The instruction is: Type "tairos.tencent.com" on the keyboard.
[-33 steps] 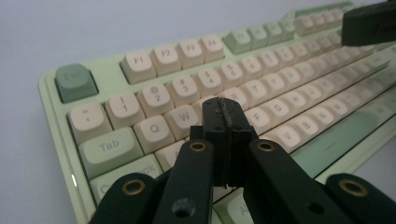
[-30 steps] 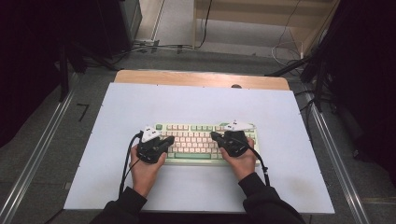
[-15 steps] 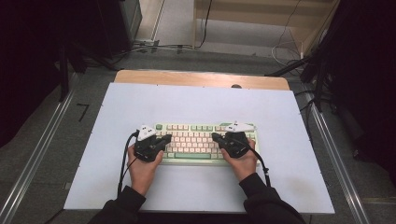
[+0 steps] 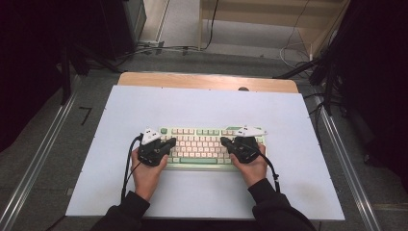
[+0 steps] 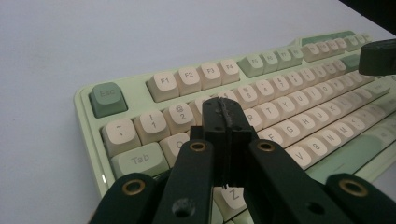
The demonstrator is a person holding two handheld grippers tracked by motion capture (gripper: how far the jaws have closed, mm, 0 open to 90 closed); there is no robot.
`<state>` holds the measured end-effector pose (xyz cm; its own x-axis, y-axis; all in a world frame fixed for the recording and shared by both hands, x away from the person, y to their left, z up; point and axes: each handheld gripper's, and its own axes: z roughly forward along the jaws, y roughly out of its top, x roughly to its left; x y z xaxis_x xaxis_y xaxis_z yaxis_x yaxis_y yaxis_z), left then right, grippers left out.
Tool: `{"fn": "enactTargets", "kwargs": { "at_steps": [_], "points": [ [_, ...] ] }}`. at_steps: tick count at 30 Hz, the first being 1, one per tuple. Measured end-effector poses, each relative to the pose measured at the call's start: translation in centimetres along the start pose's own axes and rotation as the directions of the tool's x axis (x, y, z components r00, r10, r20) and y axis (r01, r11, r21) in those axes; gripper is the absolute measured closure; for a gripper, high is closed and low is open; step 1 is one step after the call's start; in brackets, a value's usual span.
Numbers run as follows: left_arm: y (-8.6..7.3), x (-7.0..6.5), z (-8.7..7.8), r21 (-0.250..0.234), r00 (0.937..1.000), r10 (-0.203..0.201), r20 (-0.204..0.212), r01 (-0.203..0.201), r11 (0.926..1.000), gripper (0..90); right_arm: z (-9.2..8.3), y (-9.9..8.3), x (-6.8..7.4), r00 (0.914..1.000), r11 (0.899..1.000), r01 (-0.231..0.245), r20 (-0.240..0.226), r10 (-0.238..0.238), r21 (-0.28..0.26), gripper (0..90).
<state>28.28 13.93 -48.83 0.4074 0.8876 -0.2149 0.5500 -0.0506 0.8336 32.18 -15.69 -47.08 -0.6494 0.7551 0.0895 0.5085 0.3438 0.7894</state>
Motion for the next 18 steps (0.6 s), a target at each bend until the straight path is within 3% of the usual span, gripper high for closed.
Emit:
{"fn": "enactTargets", "kwargs": {
  "at_steps": [18],
  "points": [
    [-0.04, -0.04, -0.11, -0.002, 1.0, -0.001, 0.002, 0.001, 1.0, 90.0, -0.42, -0.5, -0.11, 1.0, 1.0, -0.001, -0.002, 0.001, 0.011, 88.3]
  ]
}}
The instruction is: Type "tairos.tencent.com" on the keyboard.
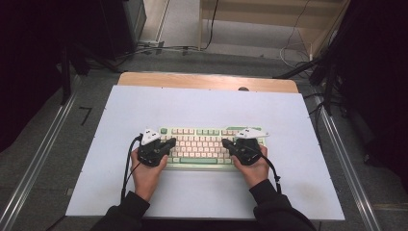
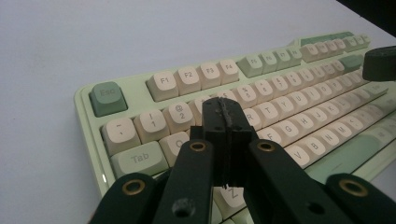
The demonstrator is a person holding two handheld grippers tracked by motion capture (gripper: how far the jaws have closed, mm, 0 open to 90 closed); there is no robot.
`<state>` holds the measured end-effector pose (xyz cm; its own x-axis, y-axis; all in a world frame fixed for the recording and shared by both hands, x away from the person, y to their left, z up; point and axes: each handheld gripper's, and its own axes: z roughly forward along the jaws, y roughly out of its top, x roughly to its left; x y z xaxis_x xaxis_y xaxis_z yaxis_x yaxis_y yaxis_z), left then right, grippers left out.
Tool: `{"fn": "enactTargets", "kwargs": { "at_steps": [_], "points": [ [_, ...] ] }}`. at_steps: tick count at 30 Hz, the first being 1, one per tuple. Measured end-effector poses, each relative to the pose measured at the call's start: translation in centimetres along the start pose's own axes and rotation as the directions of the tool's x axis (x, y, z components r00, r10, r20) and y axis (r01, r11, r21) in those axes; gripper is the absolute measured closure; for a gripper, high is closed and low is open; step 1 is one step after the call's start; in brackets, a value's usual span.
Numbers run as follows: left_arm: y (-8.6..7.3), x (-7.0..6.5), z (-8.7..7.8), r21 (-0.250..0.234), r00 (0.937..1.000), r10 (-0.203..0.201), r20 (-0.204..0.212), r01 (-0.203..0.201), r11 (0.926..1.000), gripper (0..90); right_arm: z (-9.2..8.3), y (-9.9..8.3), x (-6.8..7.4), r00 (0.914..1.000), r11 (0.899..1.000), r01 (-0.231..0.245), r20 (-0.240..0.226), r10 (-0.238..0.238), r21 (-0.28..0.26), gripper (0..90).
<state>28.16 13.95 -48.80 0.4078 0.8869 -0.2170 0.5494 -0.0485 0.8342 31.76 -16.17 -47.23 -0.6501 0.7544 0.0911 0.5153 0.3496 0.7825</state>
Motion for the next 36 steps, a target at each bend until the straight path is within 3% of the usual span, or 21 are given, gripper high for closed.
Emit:
{"fn": "enactTargets", "kwargs": {
  "at_steps": [36],
  "points": [
    [0.0, 0.1, -0.1, 0.0, 1.0, -0.004, 0.0, 0.004, 1.0, 90.0, 0.1, -1.5, 1.1, 0.9993, 0.998, 0.025, -0.029, -0.023, 0.054, 88.3]
  ]
}}
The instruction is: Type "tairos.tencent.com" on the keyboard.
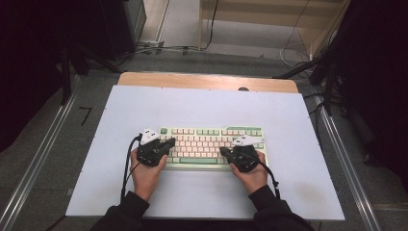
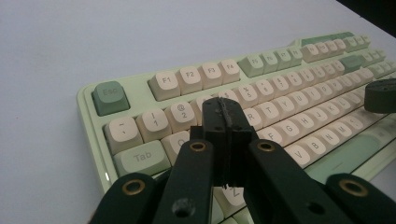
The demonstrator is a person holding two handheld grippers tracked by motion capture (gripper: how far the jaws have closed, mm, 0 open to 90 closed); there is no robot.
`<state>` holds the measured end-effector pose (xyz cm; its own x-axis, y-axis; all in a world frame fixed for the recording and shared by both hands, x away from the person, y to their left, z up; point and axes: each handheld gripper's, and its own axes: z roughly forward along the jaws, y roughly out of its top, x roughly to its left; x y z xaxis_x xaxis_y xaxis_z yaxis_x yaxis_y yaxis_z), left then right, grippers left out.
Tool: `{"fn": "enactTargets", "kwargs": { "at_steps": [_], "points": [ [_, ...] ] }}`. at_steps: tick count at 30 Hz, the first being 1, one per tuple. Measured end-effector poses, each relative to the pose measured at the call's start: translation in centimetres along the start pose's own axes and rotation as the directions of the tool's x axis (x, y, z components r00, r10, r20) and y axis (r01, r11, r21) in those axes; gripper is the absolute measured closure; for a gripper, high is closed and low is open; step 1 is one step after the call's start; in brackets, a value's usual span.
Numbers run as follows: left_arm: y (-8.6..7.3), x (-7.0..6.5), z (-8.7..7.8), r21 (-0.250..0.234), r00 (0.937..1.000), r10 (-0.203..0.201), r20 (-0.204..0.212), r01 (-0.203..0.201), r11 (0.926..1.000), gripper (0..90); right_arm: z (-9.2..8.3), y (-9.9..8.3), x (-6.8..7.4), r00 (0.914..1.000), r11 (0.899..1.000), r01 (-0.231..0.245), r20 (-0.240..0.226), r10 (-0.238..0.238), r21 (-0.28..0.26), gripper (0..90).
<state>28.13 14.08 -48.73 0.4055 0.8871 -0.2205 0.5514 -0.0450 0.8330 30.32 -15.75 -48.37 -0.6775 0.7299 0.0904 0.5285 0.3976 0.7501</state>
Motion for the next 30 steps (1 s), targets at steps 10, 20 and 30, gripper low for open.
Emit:
{"fn": "enactTargets", "kwargs": {
  "at_steps": [10, 20, 30],
  "points": [
    [0.0, 0.0, 0.0, 0.001, 1.0, 0.0, 0.002, 0.0, 1.0, 90.0, 0.4, -0.3, 0.3, 0.9997, 0.999, 0.023, 0.004, -0.023, 0.022, 88.3],
    [0.0, -0.1, 0.1, 0.003, 1.0, 0.004, 0.003, -0.004, 1.0, 90.0, -0.5, 0.4, 0.1, 1.0, 1.0, 0.001, -0.002, -0.001, -0.029, 88.3],
    [-0.1, -0.2, 0.2, 0.003, 1.0, 0.001, 0.009, -0.001, 1.0, 90.0, -0.4, 0.4, -0.5, 0.9996, 0.999, -0.013, 0.023, 0.014, -0.039, 88.3]
  ]
}}
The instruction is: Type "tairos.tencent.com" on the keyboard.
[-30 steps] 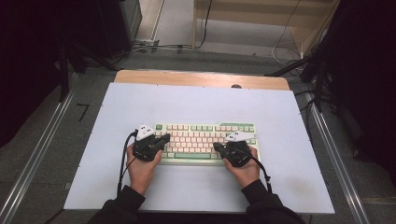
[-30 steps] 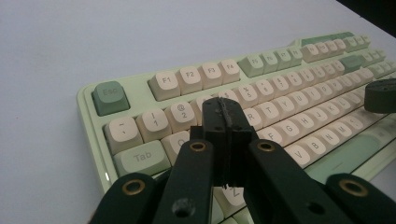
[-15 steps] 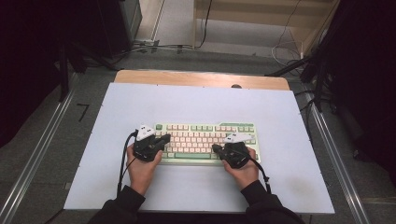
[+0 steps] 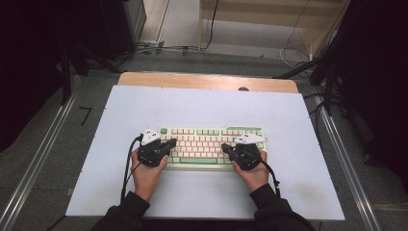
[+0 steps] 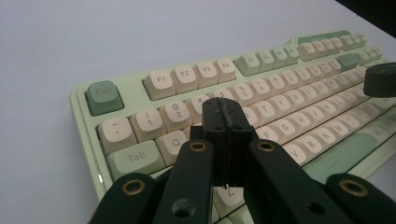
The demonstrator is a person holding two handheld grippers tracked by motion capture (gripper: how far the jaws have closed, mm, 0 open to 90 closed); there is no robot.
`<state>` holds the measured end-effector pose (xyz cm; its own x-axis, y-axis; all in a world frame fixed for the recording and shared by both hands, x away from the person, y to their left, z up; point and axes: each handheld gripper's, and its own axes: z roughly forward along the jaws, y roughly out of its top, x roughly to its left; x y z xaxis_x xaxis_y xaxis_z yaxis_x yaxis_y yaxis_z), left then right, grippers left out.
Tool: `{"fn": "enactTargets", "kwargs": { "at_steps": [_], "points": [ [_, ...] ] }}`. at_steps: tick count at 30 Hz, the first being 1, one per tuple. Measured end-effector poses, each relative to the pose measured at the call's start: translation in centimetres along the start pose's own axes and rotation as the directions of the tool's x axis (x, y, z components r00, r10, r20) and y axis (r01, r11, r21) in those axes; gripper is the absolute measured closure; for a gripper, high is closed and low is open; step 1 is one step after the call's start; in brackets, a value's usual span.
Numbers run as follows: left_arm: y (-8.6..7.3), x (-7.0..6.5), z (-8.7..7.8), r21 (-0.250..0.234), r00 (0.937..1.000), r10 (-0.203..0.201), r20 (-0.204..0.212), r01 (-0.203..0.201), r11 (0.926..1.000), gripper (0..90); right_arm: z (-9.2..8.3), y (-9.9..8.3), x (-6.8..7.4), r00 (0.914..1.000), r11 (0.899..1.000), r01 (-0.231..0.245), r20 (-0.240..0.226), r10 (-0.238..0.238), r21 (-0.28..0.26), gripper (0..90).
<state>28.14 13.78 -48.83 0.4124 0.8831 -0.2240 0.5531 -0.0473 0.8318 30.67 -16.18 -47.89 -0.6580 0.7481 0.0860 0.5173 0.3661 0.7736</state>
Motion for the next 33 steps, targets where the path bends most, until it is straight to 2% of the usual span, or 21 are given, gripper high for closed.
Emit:
{"fn": "enactTargets", "kwargs": {
  "at_steps": [14, 21, 33],
  "points": [
    [0.0, -0.5, 0.5, 0.001, 1.0, -0.001, 0.01, 0.001, 1.0, 90.0, 0.2, 0.3, -0.5, 0.9996, 1.0, -0.027, -0.007, 0.027, -0.01, 88.3],
    [0.1, -0.7, 0.7, 0.002, 1.0, -0.002, 0.005, 0.002, 1.0, 90.0, 0.3, 0.5, -0.6, 0.9998, 1.0, -0.022, -0.005, 0.022, -0.016, 88.3],
    [0.7, -1.4, 1.5, 0.0, 0.9997, 0.003, 0.025, -0.003, 1.0, 90.0, 0.5, 0.6, -0.6, 0.9998, 1.0, -0.022, 0.0, 0.022, -0.013, 88.3]
  ]
}}
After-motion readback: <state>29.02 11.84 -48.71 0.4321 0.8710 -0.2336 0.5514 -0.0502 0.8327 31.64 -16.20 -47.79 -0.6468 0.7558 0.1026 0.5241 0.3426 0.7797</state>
